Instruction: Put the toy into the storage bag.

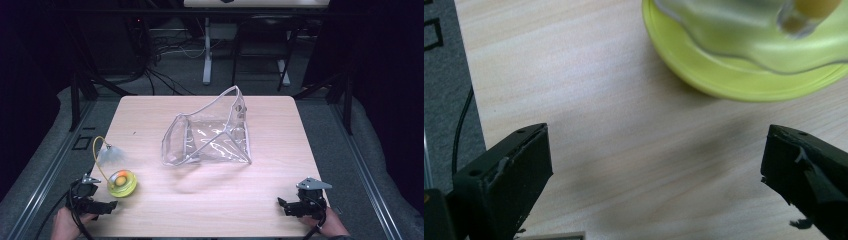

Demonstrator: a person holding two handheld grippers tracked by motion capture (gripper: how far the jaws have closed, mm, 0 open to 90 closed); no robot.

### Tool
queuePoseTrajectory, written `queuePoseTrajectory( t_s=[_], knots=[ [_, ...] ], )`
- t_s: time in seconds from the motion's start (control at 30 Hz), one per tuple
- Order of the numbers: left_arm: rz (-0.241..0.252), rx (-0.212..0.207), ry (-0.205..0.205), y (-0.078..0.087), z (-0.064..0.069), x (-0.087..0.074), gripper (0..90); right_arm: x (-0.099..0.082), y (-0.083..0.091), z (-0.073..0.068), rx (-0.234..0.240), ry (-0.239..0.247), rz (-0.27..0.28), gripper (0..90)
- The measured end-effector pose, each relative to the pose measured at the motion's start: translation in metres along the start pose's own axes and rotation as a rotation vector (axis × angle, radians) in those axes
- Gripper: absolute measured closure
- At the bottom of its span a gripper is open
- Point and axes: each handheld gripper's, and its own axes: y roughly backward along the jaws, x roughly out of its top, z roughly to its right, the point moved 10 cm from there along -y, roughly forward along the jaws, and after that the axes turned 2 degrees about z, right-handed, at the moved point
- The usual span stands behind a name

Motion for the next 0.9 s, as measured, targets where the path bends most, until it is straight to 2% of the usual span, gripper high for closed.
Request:
queuePoseTrajectory(
  t_s=[0.03,0.13,0.23,0.27,0.4,0.43,0.47,0.83,0.9],
  knots=[
    [0.0,0.0,0.0,0.0,0.0,0.0,0.0,0.0,0.0,0.0,0.0,0.0,0.0,0.0],
    [0.042,0.003,-0.004,0.005,0.0,0.007,0.0,0.0,0.0,0.0,-0.001,-0.001,0.001,0.0],
    [0.085,-0.011,0.0,0.01,0.001,0.012,0.1,0.0,0.0,0.0,-0.001,0.0,0.0,0.0],
    [0.085,-0.011,0.0,0.01,0.001,0.012,0.0,0.0,0.0,0.0,-0.001,0.0,0.0,0.0],
    [0.149,-0.027,0.0,0.017,0.003,0.022,0.1,0.0,0.0,0.0,-0.001,0.0,0.0,0.0],
    [0.149,-0.027,0.0,0.017,0.003,0.022,0.0,0.0,0.0,0.0,-0.001,0.0,0.0,0.0],
    [0.188,-0.034,0.009,0.022,0.004,0.027,0.1,0.0,0.0,0.0,-0.001,-0.001,0.0,0.0],
    [0.294,-0.036,0.025,0.039,0.008,0.043,0.0,0.0,0.0,0.0,-0.001,0.0,0.0,0.0],
    [0.326,-0.041,0.035,0.042,0.009,0.048,0.0,0.0,0.0,0.0,-0.001,0.0,0.0,0.0]
  ],
)
